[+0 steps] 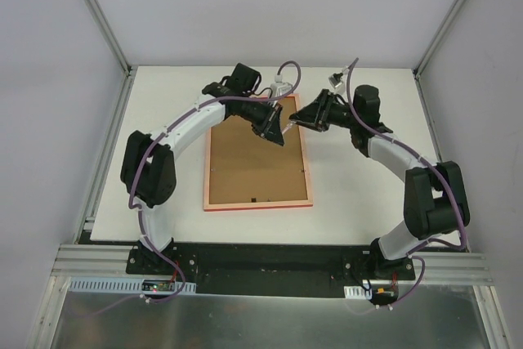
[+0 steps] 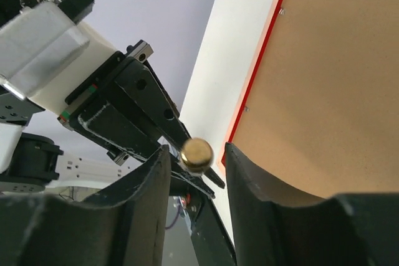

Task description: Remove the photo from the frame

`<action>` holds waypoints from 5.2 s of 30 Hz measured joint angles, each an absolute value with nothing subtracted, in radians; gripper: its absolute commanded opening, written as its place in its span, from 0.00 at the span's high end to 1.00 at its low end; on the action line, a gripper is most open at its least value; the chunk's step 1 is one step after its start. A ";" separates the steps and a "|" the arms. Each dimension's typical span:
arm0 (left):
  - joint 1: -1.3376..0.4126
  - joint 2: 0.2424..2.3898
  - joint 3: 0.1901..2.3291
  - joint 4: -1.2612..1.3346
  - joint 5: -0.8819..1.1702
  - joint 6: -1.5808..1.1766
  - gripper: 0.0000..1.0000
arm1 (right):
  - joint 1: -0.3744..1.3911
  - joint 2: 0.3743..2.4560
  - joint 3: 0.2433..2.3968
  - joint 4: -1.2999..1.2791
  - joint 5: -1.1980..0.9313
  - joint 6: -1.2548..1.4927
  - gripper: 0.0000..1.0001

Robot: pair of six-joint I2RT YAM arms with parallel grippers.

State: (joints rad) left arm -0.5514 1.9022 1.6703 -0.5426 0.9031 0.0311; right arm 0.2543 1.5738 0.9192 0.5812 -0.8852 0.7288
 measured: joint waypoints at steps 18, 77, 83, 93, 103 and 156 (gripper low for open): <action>-0.611 1.823 1.620 -0.644 0.859 0.218 1.00 | 0.319 1.575 1.090 0.030 -1.045 0.311 0.55; -0.148 2.059 1.748 -0.644 0.197 0.113 0.07 | 0.385 1.506 1.319 -0.207 -0.336 -0.216 0.99; -0.137 2.132 1.826 -0.640 0.169 0.088 0.12 | 0.401 1.578 1.377 -0.196 -0.288 -0.228 0.99; -0.138 2.241 1.914 -0.634 0.173 0.051 0.37 | 0.430 1.840 1.578 -0.207 -0.274 -0.227 0.99; -0.137 2.318 1.947 -0.635 0.175 0.036 0.52 | 0.436 2.058 1.827 -0.245 -0.302 -0.194 0.99; -0.173 2.240 1.799 -0.559 0.207 -0.204 0.87 | 0.589 2.551 2.327 -0.283 -0.074 -0.176 0.99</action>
State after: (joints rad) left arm -0.1734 2.2398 1.7988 -0.5587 0.2066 -0.2039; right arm 0.5888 2.5511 2.3268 -0.2829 -0.0738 -0.1761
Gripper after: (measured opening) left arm 0.185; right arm 0.186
